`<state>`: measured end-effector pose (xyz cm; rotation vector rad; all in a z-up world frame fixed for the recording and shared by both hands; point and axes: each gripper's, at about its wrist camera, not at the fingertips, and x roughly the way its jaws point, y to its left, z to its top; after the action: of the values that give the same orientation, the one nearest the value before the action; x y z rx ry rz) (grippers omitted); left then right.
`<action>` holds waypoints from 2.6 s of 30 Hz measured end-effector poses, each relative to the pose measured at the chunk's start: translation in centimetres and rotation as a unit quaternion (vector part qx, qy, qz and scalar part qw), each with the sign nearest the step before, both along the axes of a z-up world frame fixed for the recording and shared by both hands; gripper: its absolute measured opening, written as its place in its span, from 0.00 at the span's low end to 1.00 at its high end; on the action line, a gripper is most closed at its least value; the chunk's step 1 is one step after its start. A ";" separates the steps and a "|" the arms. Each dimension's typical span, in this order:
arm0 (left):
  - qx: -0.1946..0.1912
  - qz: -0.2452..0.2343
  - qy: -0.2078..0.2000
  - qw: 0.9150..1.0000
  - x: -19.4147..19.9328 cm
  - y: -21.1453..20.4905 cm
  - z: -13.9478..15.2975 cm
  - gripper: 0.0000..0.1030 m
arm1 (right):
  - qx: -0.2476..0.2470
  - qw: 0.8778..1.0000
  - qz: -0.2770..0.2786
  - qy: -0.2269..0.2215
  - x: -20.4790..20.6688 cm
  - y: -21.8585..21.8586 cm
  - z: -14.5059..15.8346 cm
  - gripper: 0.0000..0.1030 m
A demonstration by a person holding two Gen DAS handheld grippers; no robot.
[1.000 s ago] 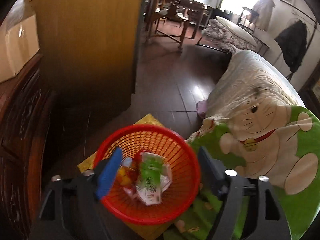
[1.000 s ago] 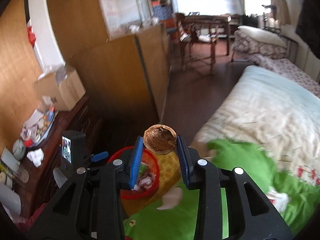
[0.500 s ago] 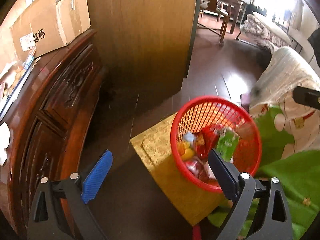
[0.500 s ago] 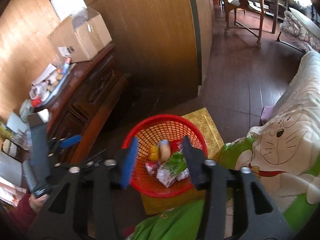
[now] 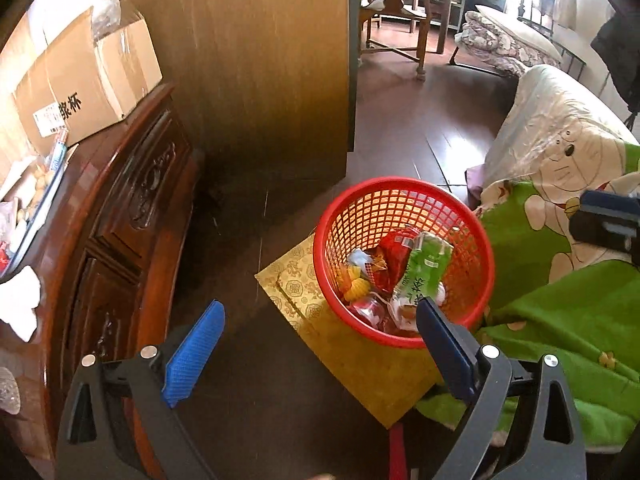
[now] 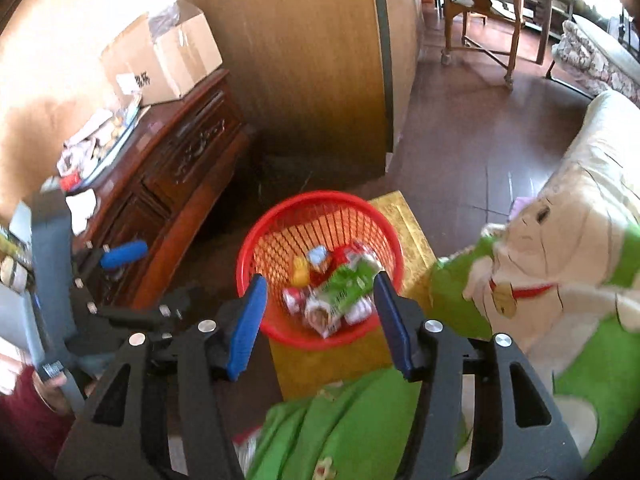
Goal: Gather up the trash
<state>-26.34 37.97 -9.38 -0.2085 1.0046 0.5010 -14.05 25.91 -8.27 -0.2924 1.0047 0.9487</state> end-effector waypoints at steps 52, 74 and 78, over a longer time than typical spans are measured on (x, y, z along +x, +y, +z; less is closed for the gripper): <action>0.023 -0.023 0.019 0.999 0.6 -3.5 0.1 0.93 | -0.047 0.998 0.026 -0.018 -2.3 -1.6 -1.3 0.60; 0.023 -0.024 0.020 0.999 0.6 -3.8 -0.1 0.93 | -0.047 0.998 0.027 -0.018 -2.2 -1.6 -1.3 0.60; 0.023 -0.024 0.020 0.999 0.6 -3.9 -0.1 0.93 | -0.047 0.998 0.027 -0.018 -2.2 -1.6 -1.2 0.60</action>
<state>-25.70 34.09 -9.48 -0.1333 1.0331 0.4863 -16.27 24.30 -9.52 -0.4150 1.0147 0.9425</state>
